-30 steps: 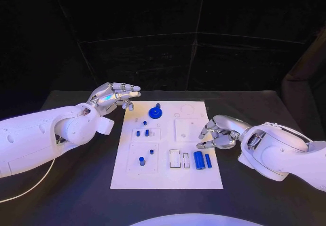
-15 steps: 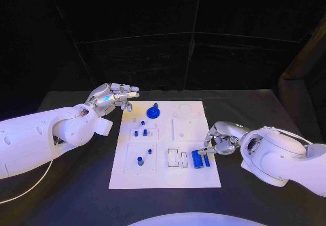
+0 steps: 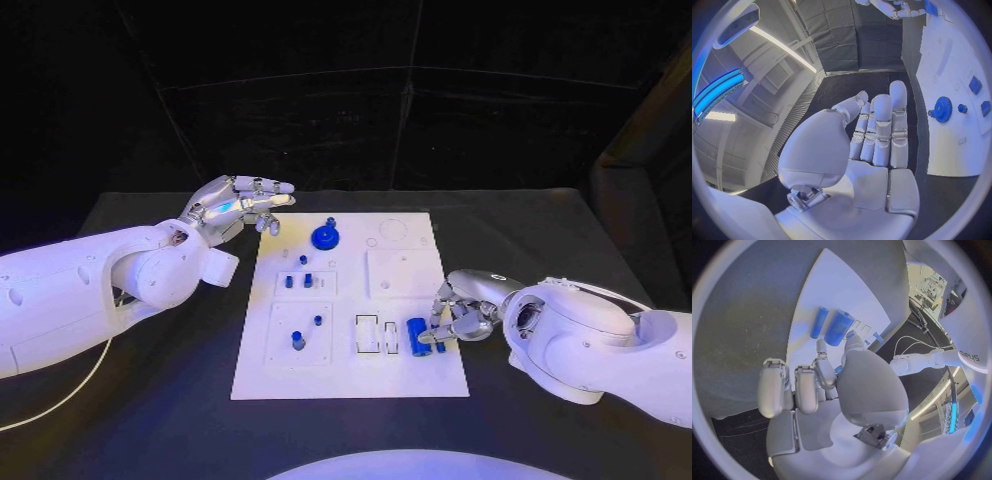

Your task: Assemble the parts on the task board

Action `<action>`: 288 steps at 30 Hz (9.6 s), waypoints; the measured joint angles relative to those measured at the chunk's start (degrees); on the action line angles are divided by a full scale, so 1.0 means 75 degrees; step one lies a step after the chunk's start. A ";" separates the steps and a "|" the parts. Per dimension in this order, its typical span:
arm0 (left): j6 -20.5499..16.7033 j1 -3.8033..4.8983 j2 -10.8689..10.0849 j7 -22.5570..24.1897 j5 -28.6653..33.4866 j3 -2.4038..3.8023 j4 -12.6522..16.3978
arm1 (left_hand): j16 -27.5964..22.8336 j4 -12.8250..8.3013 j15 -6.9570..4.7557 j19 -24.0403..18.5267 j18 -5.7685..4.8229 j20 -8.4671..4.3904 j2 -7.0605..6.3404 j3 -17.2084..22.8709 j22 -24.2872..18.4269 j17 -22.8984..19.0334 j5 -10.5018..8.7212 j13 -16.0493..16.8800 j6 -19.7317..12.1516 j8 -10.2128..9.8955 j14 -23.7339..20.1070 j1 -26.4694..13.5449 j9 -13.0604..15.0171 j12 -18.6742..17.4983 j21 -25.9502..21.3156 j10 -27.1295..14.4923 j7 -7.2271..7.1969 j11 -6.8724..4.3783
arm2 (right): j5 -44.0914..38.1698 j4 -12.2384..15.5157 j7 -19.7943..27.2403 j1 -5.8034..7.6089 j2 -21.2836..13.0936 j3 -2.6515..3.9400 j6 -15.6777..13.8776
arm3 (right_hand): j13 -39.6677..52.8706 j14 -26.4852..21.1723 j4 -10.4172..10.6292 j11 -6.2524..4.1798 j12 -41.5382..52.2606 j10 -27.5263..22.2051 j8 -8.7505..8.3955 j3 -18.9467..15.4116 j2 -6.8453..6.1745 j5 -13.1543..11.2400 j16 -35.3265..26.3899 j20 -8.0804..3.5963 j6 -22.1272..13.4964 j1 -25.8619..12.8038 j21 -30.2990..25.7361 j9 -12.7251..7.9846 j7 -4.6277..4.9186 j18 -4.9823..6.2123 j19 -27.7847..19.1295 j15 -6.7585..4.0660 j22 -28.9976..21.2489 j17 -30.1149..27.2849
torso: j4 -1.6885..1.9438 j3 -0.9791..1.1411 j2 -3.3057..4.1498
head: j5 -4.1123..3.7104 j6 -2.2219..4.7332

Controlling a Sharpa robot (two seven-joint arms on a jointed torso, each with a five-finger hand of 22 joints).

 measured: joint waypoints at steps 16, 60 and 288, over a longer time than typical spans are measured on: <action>0.0012 -0.0014 -0.0024 0.0000 0.0000 -0.0001 0.0003 | 0.0000 0.0000 0.0000 0.0000 0.0000 0.0000 0.0000 0.0000 0.0001 0.0001 0.0000 0.0000 0.0000 0.0000 0.0000 0.0000 0.0000 0.0000 0.0000 0.0000 0.0000 0.0000 | -0.0313 -0.0306 -0.0032 -0.0152 0.0515 -0.0009 0.0056 | 0.0140 -0.0028 0.0000 -0.0023 0.0076 0.0022 0.0103 0.0000 0.0053 0.0224 0.0031 0.0000 0.0000 0.0053 0.0028 0.0110 0.0000 0.0001 0.0000 -0.0027 0.0038 0.0056 | 0.0009 -0.0004 0.0004 | 0.0021 -0.0007; 0.0077 -0.0027 -0.0072 -0.0012 0.0000 -0.0005 0.0029 | 0.0000 -0.0002 0.0000 0.0000 0.0001 0.0000 0.0000 -0.0042 -0.0015 -0.0017 0.0000 0.0000 0.0000 0.0000 0.0000 0.0000 0.0000 0.0000 0.0000 0.0000 0.0000 0.0000 | 0.0679 0.0125 0.0454 -0.0384 0.0641 0.0004 -0.1732 | 0.0558 -0.0026 -0.0006 -0.0146 0.0143 0.0144 0.0350 -0.0036 0.0670 0.2020 0.0147 -0.0084 0.0062 0.0461 0.0142 0.0338 -0.0115 0.0002 0.0026 -0.0084 0.0153 0.0053 | 0.0017 -0.0028 -0.0009 | 0.0097 0.0035; 0.0155 -0.0071 -0.0118 -0.0063 0.0001 -0.0047 0.0088 | 0.0000 0.0000 0.0027 0.0000 -0.0002 0.0000 0.0054 -0.0149 -0.0061 -0.0103 0.0000 0.0000 0.0000 -0.0029 -0.0027 -0.0054 -0.0009 0.0000 -0.0061 -0.0028 0.0000 0.0028 | 0.1348 -0.0450 -0.0406 -0.0394 0.1226 0.0001 -0.0853 | 0.0517 -0.0040 -0.0009 -0.0255 -0.0990 0.0337 -0.0743 0.1395 0.0331 0.1954 0.0297 -0.0137 0.0984 -0.0537 0.0202 0.0995 -0.0272 -0.0121 0.0027 -0.0178 0.0151 0.0052 | -0.0016 -0.0037 -0.0012 | 0.0026 -0.0076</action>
